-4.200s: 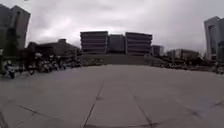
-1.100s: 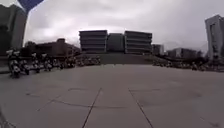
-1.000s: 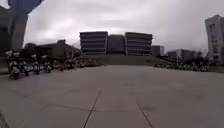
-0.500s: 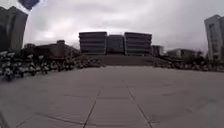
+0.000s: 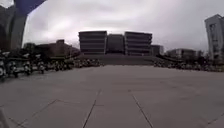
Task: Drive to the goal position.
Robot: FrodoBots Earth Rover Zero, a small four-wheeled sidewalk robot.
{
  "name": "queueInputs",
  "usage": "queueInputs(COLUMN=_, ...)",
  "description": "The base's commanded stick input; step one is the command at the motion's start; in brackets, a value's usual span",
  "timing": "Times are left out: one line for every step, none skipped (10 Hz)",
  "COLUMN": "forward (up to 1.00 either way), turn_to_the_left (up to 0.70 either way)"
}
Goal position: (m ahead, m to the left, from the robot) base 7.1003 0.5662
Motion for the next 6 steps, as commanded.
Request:
queueInputs(forward=0.70, turn_to_the_left=0.00)
queueInputs(forward=0.70, turn_to_the_left=0.00)
queueInputs(forward=0.70, turn_to_the_left=0.00)
queueInputs(forward=0.70, turn_to_the_left=0.00)
queueInputs(forward=0.70, turn_to_the_left=0.00)
queueInputs(forward=0.70, turn_to_the_left=0.00)
